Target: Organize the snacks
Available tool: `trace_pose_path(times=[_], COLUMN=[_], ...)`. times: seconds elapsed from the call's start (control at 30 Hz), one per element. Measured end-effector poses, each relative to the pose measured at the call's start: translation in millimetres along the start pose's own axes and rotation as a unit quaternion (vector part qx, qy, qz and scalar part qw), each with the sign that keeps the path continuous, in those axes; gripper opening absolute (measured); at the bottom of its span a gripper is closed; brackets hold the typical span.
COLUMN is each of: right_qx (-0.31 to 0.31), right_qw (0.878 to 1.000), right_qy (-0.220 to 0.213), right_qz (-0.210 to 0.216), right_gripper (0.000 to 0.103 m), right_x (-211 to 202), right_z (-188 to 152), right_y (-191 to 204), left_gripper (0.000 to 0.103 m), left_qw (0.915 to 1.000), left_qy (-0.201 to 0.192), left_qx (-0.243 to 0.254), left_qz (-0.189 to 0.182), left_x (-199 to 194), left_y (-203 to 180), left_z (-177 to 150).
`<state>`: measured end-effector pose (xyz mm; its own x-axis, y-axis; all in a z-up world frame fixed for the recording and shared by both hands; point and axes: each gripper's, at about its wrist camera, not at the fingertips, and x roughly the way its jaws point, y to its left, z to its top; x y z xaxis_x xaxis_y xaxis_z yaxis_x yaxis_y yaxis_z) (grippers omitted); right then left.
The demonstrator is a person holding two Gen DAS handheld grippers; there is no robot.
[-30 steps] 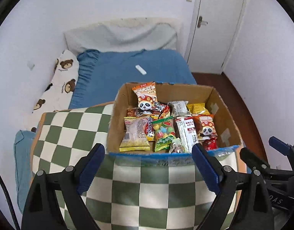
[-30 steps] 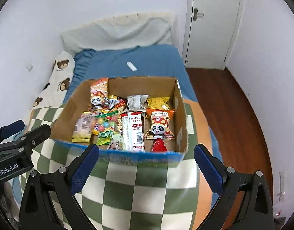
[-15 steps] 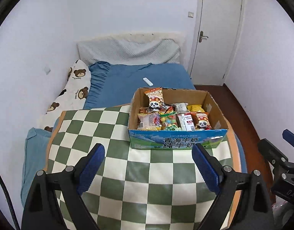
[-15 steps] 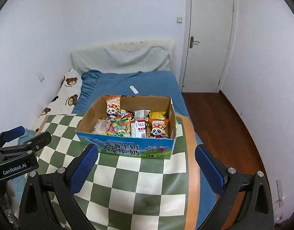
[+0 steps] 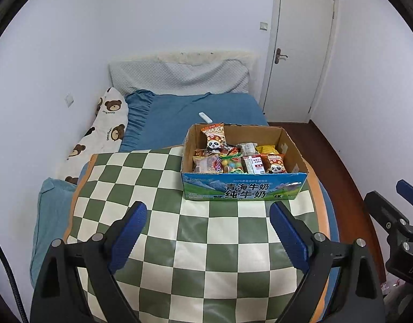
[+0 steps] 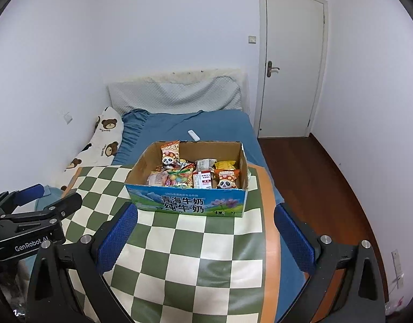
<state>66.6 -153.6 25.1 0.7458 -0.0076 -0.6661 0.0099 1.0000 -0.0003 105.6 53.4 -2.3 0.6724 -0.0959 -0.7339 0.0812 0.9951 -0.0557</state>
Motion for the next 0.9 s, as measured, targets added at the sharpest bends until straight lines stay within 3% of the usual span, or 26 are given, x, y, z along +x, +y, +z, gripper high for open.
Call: trace_pose_path(times=[0.07,0.17,0.5,0.9], right_qx=[0.003,0.007,0.015,0.025], right_qw=[1.0,1.0,1.0,0.999], right_qy=[0.003,0.004,0.003,0.036], right_qz=[0.002,0.0,-0.008,-0.027], right_gripper=[0.103,0.103,0.103,0.103], right_x=[3.4,14.0,69.4,145.6], right_z=[-0.5,0.8,16.9,35.2], right_y=[-2.1,-5.7,-11.1,-15.3], left_gripper=[0.093,0.103,0.103,0.103], left_qw=[1.0,0.9999,0.9997,0.9987], left_qy=[0.0,-0.001,0.009,0.037], left_qx=[0.001,-0.007,-0.009,0.008], left_qz=[0.001,-0.008,0.019,0.034], left_x=[1.9,11.6,66.9,128.2], left_y=[-1.3,-0.9,-6.2,-14.6], left_z=[0.0,4.1,33.1,61.1])
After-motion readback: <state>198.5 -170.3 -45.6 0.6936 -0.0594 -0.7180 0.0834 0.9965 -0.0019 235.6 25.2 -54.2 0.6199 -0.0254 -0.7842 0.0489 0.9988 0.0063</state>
